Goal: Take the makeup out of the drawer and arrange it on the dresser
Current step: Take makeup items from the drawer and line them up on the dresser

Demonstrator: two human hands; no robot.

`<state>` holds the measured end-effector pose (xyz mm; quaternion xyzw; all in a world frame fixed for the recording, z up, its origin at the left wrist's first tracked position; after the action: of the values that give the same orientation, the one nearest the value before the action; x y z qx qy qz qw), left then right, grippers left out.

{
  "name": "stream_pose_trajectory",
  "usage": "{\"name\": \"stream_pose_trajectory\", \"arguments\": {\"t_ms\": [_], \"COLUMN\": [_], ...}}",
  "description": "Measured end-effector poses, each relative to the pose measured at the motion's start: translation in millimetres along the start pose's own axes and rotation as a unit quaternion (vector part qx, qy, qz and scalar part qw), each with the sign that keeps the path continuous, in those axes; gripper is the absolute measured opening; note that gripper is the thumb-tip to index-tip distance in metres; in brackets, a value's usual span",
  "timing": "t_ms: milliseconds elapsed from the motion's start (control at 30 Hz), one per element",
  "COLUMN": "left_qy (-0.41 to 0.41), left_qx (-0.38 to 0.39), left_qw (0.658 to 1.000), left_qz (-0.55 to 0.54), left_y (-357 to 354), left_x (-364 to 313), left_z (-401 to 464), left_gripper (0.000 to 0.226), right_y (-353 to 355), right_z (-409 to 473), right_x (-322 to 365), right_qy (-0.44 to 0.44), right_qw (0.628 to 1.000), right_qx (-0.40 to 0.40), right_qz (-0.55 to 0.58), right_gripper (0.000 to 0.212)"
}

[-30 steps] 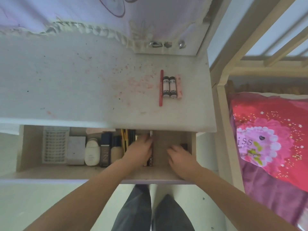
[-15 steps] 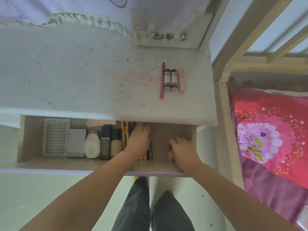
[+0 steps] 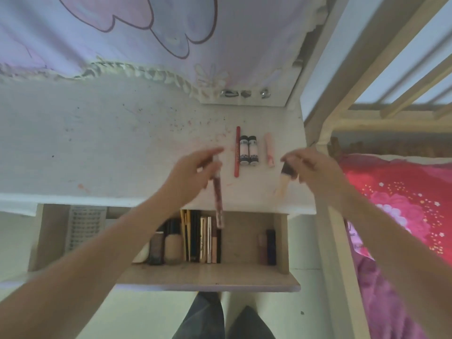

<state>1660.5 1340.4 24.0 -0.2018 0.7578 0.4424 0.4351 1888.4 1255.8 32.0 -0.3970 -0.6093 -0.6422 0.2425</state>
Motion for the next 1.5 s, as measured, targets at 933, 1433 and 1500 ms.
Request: {"name": "stream_pose_trajectory", "arguments": {"t_ms": [933,1433,1500], "left_qy": [0.038,0.001,0.023], "left_qx": [0.046,0.023,0.043], "left_qw": [0.992,0.878,0.925], "left_qz": [0.112,0.478,0.377], "left_y": [-65,-134,-127], "left_x": [102,134,132], "left_z": [-84,-31,-33], "left_gripper": [0.031,0.042,0.036], "right_y": [-102,-169,-164], "right_z": [-86,-101,-103], "right_x": [-42,-90,-84], "right_qy": [-0.052,-0.116,-0.093], "right_qw": [0.983,0.897,0.901], "right_qx": [0.132,0.251,0.238], "right_qz": [-0.113,-0.344,-0.350], "right_gripper": [0.017,0.045,0.043]}}
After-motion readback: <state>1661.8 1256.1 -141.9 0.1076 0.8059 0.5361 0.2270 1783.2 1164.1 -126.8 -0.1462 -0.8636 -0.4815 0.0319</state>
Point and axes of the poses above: each hand's wrist, its own z-axis towards the middle knuckle, its own y-axis out of the back of the hand, x = y × z, the point moved 7 cm from there along z, towards the middle knuckle, and after that the axes turned 6 degrees about y, right-handed, at the moved point
